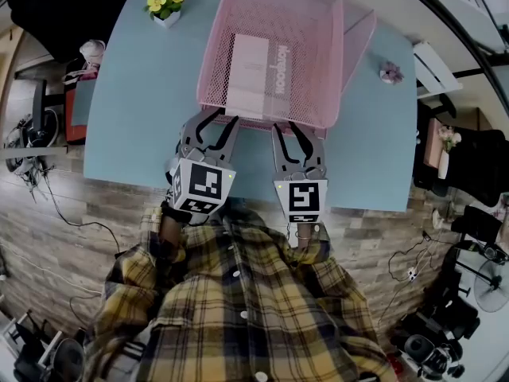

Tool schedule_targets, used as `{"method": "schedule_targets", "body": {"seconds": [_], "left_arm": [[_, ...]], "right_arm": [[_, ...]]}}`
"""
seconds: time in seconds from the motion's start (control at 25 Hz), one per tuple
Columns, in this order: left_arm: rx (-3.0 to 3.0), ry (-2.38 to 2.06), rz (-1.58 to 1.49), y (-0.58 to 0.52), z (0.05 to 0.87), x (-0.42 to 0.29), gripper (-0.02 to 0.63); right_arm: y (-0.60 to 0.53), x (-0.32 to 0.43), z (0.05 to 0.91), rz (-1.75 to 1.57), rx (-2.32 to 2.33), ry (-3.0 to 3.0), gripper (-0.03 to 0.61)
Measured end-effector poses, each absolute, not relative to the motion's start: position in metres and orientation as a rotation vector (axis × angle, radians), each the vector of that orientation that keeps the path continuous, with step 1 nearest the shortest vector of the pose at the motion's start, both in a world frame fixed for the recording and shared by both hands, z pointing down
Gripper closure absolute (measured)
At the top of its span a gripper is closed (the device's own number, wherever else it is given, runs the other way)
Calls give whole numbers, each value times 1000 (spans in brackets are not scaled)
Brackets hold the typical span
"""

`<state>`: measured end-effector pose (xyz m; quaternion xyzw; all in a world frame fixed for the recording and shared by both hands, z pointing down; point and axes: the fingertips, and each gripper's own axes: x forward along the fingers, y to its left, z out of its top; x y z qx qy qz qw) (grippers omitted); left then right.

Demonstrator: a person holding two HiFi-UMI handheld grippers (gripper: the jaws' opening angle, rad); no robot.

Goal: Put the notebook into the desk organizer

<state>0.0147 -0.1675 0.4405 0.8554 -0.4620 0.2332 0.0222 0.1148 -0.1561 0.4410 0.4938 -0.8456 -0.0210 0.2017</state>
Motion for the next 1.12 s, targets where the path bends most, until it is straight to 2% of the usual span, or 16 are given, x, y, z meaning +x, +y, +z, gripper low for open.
{"method": "schedule_targets", "body": {"seconds": [0.72,1.12], "left_arm": [[2652,-1465,638,-145,421,5,497],[2670,-1444,399,-112,376,5,499]], "right_arm": [[-137,117,424,-10,1395,-2426,463],[-108,131,382,80,1484,-2549,463]]}}
